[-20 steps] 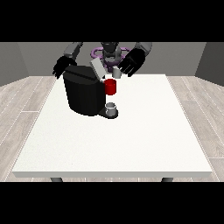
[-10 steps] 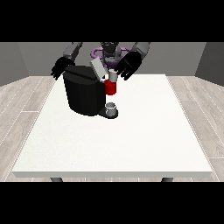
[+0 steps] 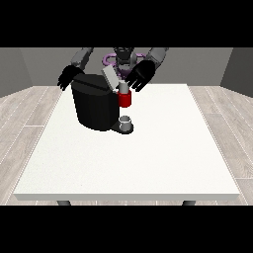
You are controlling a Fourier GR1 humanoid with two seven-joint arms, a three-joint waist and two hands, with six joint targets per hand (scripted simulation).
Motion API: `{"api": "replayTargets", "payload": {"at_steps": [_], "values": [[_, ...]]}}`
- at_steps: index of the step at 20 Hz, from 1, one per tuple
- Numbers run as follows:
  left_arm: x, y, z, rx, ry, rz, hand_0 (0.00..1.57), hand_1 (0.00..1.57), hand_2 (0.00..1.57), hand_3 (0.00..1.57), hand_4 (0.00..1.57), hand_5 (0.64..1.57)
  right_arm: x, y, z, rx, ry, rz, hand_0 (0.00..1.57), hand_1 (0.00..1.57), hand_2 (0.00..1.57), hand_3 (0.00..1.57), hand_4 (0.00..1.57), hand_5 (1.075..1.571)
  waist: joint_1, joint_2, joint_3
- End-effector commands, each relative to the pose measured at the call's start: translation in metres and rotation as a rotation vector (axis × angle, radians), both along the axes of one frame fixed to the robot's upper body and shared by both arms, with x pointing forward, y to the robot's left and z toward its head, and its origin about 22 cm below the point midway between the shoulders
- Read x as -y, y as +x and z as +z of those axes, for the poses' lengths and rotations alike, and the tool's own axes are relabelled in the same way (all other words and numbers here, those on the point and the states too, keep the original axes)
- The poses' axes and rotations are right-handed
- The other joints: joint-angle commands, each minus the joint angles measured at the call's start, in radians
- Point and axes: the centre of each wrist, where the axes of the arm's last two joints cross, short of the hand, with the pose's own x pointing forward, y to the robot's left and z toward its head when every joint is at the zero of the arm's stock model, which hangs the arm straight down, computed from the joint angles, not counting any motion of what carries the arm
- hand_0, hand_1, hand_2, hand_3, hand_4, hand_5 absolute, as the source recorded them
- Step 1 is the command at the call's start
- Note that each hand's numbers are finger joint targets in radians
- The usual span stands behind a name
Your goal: Insert the coffee pod into the coffee machine and close the lid
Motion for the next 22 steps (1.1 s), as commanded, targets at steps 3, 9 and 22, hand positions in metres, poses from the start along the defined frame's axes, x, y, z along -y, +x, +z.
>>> {"api": "replayTargets", "payload": {"at_steps": [3,9,22], "values": [[-0.009,0.000,0.011,0.039,0.027,-0.007,1.19,1.19,1.26,1.20,0.49,1.571,-0.010,0.010,0.022,0.048,-0.015,-0.013,0.00,0.00,0.00,0.00,0.50,1.571,0.014,0.041,-0.0004],[-0.004,0.000,-0.009,0.005,0.026,-0.003,1.16,1.16,1.24,1.18,0.51,1.571,-0.001,0.000,0.004,0.034,0.025,-0.019,0.00,0.00,0.00,0.00,0.44,1.571,0.018,0.022,0.0001],[-0.002,0.002,-0.015,-0.035,0.023,-0.003,1.21,1.21,1.24,1.12,0.46,1.571,0.012,-0.010,-0.008,-0.009,-0.002,-0.012,0.00,0.00,0.00,0.00,0.38,1.571,-0.014,0.013,-0.0002]]}}
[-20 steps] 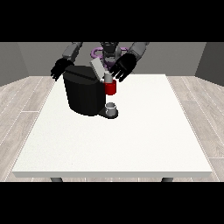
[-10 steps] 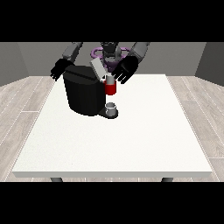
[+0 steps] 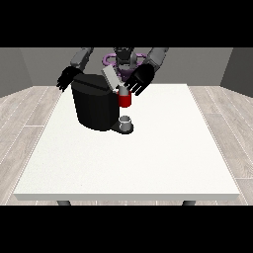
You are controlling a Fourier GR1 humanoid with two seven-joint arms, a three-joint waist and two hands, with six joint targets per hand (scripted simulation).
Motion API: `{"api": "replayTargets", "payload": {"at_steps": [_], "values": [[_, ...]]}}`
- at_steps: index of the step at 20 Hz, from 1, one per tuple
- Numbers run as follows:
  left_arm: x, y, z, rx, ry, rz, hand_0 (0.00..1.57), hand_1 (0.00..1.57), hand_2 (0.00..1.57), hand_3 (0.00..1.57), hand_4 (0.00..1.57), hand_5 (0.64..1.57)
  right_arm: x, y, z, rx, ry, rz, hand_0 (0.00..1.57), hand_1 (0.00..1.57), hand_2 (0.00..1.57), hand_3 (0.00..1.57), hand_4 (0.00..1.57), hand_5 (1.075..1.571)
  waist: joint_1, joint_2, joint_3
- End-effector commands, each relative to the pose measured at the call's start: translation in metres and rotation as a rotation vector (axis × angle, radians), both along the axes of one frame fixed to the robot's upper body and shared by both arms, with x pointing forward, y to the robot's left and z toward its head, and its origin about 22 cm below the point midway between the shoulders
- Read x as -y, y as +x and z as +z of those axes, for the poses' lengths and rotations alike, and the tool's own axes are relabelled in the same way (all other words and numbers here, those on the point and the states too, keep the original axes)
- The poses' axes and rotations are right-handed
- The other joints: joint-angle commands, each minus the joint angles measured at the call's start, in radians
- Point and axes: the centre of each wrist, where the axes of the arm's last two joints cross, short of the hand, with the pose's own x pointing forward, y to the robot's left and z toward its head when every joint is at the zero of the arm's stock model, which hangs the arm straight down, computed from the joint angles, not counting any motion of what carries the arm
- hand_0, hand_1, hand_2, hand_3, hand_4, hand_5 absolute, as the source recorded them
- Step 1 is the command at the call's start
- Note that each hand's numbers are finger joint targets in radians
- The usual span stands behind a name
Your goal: Insert the coffee pod into the coffee machine and close the lid
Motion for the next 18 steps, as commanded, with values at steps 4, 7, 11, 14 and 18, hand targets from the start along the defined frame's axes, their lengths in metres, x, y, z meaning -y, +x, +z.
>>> {"api": "replayTargets", "payload": {"at_steps": [4,7,11,14,18], "values": [[0.003,0.000,0.002,0.022,0.026,-0.013,1.15,1.15,1.18,1.02,0.45,1.571,-0.002,0.009,0.011,0.055,0.010,-0.015,0.00,0.00,0.00,0.00,0.44,1.571,0.021,0.033,-0.0007],[-0.022,-0.002,0.013,0.030,0.051,-0.002,1.11,1.11,1.15,0.98,0.41,1.571,0.000,0.002,0.012,0.029,0.002,-0.008,0.00,0.00,0.00,0.00,0.43,1.571,0.004,0.012,-0.0010],[-0.008,-0.002,-0.007,0.011,0.069,-0.030,1.05,1.05,1.12,0.95,0.37,1.571,0.002,-0.001,-0.005,0.019,-0.006,-0.025,0.00,0.00,0.00,0.00,0.42,1.571,0.033,0.008,-0.0009],[0.014,0.000,-0.005,0.023,0.062,-0.041,1.07,1.07,1.12,0.97,0.36,1.571,-0.012,-0.004,-0.021,0.024,-0.001,-0.041,0.00,0.00,0.00,0.00,0.46,1.571,0.048,0.007,-0.0005],[-0.023,-0.002,-0.004,0.012,0.081,-0.021,0.91,0.91,1.02,0.86,0.36,1.571,-0.015,0.003,0.020,-0.009,0.013,0.009,0.00,0.00,0.00,0.00,0.42,1.571,-0.002,0.000,-0.0015]]}}
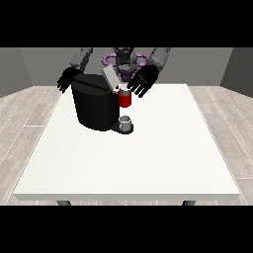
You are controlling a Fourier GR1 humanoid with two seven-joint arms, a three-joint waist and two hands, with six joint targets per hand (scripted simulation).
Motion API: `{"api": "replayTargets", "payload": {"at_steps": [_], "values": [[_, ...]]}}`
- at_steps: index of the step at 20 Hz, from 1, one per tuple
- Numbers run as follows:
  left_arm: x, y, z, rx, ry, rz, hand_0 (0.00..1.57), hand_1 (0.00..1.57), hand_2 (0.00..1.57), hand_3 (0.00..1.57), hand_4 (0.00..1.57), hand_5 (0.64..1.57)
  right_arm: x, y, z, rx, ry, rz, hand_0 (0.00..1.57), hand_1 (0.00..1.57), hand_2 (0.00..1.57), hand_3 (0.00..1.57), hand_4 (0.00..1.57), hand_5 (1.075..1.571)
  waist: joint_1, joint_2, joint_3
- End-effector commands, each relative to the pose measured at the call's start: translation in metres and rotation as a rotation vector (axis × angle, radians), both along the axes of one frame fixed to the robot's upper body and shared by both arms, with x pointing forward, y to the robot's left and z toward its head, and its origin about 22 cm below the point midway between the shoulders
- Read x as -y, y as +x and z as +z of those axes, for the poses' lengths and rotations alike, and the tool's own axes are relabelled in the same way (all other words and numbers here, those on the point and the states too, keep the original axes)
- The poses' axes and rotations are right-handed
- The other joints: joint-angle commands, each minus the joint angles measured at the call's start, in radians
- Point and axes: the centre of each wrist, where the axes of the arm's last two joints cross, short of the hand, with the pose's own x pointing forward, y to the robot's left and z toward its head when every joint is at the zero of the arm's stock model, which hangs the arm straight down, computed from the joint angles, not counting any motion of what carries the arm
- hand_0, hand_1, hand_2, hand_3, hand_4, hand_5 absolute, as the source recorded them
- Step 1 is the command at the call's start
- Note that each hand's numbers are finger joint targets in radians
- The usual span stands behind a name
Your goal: Insert the coffee pod into the coffee machine and close the lid
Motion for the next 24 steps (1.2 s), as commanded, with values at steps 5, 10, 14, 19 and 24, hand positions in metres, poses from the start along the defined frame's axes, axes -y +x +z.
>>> {"api": "replayTargets", "payload": {"at_steps": [5,10,14,19,24], "values": [[-0.003,-0.001,-0.016,-0.061,0.127,-0.014,0.00,0.00,0.00,0.00,0.00,1.571,0.002,-0.011,-0.015,-0.033,-0.010,0.002,0.00,0.00,0.00,0.00,0.35,1.571,-0.018,-0.009,-0.0006],[0.009,0.001,-0.003,-0.068,0.126,-0.035,0.00,0.00,0.00,0.00,0.00,1.571,0.003,0.004,-0.001,0.001,0.027,-0.020,0.00,0.00,0.00,0.00,0.38,1.571,0.016,-0.022,-0.0006],[0.005,-0.001,-0.015,-0.077,0.117,-0.033,0.00,0.00,0.00,0.00,0.00,1.571,-0.003,-0.006,-0.012,-0.021,0.005,-0.022,0.00,0.00,0.00,0.00,0.36,1.571,0.016,-0.050,-0.0008],[-0.003,-0.004,-0.028,-0.093,0.106,-0.029,0.00,0.00,0.00,0.00,0.00,1.571,0.006,-0.014,-0.024,-0.049,0.033,-0.021,0.00,0.00,0.00,0.00,0.41,1.571,0.035,-0.085,-0.0008],[-0.015,-0.008,-0.054,-0.179,0.006,-0.015,0.00,0.00,0.00,0.00,0.00,1.571,0.006,-0.036,-0.033,-0.111,0.035,-0.016,0.00,0.00,0.00,0.00,0.42,1.571,0.028,-0.191,-0.0011]]}}
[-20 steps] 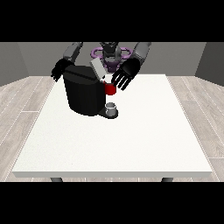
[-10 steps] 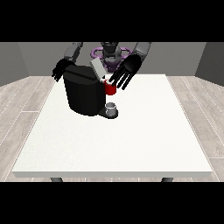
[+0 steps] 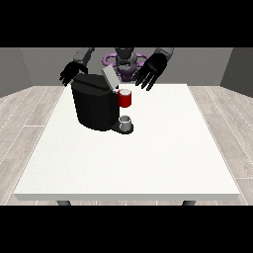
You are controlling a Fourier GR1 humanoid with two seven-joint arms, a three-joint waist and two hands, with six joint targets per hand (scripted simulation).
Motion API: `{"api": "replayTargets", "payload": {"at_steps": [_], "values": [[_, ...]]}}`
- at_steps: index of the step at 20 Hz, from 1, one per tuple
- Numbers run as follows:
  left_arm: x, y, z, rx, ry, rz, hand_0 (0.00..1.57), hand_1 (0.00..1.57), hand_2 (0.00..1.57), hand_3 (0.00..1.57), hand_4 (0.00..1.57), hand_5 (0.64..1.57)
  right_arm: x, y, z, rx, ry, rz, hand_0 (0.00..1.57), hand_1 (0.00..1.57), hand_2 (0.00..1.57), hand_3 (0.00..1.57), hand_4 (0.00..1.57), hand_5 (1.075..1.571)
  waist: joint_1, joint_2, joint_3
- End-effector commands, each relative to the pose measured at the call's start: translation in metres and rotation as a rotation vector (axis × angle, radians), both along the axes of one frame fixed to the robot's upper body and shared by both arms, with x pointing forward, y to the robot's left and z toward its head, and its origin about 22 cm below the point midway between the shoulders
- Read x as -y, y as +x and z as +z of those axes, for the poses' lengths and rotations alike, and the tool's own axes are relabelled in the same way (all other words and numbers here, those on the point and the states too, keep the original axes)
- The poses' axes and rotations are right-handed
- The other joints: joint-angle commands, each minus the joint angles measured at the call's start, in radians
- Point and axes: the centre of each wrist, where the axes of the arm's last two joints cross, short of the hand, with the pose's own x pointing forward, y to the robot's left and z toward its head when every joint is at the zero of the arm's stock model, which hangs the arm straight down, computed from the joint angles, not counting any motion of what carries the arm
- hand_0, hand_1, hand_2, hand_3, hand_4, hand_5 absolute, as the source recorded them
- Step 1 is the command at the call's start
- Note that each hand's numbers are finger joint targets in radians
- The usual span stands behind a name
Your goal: Insert the coffee pod into the coffee machine and close the lid
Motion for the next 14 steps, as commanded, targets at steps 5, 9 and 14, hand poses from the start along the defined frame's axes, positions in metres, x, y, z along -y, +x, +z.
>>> {"api": "replayTargets", "payload": {"at_steps": [5,9,14], "values": [[0.007,-0.011,-0.067,-0.095,-0.373,0.016,0.00,0.00,0.00,0.00,0.00,1.571,0.021,-0.026,-0.029,-0.064,0.021,-0.063,0.00,0.00,0.00,0.00,0.49,1.571,0.100,-0.153,-0.0003],[0.018,-0.031,-0.136,-0.202,-0.667,0.014,0.00,0.00,0.00,0.00,0.24,1.571,0.041,-0.036,-0.029,-0.106,-0.065,-0.028,0.00,0.00,0.00,0.00,0.37,1.571,0.169,-0.279,-0.0018],[0.050,-0.057,-0.192,-0.344,-0.810,0.030,0.00,0.00,0.00,0.00,0.00,1.571,0.049,-0.030,-0.012,-0.131,-0.061,0.057,0.00,0.00,0.00,0.00,0.26,1.571,0.236,-0.410,-0.0007]]}}
